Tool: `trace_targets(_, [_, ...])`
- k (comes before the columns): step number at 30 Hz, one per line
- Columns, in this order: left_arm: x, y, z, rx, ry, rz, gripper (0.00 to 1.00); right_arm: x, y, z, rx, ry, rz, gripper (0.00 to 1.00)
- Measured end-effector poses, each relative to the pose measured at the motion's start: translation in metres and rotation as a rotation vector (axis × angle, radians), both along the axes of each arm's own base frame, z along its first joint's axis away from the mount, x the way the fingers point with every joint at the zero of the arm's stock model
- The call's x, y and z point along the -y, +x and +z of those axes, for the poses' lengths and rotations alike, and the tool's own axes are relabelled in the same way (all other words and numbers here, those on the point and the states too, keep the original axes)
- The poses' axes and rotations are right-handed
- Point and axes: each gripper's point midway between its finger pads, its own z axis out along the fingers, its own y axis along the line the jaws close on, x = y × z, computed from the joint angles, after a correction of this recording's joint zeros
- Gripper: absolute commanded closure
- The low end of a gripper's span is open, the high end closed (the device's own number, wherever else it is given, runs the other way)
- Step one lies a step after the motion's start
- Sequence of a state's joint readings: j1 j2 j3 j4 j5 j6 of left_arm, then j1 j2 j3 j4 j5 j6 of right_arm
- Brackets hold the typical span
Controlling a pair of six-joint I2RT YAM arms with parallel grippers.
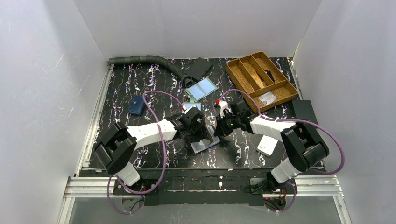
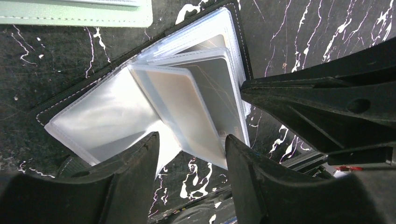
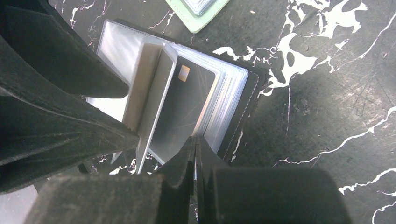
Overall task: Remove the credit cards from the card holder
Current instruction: Remove the credit card from the card holder.
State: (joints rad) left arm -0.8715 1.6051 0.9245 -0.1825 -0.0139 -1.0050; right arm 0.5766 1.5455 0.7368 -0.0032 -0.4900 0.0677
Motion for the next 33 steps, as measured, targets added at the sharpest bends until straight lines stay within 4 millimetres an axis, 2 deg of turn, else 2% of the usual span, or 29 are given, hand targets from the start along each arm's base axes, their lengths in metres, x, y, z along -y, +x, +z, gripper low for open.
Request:
trace_targets(5, [-0.005,-0.003,0.003,0.006,-0.009,0.011,0.56,0.0,0.0,0.0,0.004,0.0,0.004,0.92])
trace_targets(8, [-0.01,-0.008,0.0,-0.001,-0.005,0.016,0.63,-0.001,0.0,0.001,0.011,0.0,0.012,0.91])
trace_targets(13, [-0.019,-0.012,-0.01,-0.016,-0.01,0.034,0.78,-0.003,-0.001,0.008,0.028,0.021,0.033,0.85])
trace_targets(18, [-0.023,-0.013,-0.012,-0.021,-0.037,0.038,0.93,-0.008,-0.004,0.019,0.044,0.059,0.07,0.75])
trace_targets(23, [-0.018,-0.012,-0.006,-0.003,-0.075,0.022,0.93,-0.012,-0.011,0.026,0.042,0.099,0.122,0.7])
trace_targets(25, [-0.018,-0.012,-0.005,0.004,-0.082,0.015,0.93,-0.014,-0.015,0.028,0.041,0.116,0.147,0.7])
trace_targets(28, [-0.019,-0.014,-0.007,0.007,-0.089,0.002,1.0,-0.017,-0.02,0.032,0.029,0.142,0.176,0.7])
trace_targets(33, [-0.018,-0.017,-0.008,0.024,-0.119,-0.032,1.0,-0.02,-0.028,0.037,-0.004,0.18,0.201,0.71])
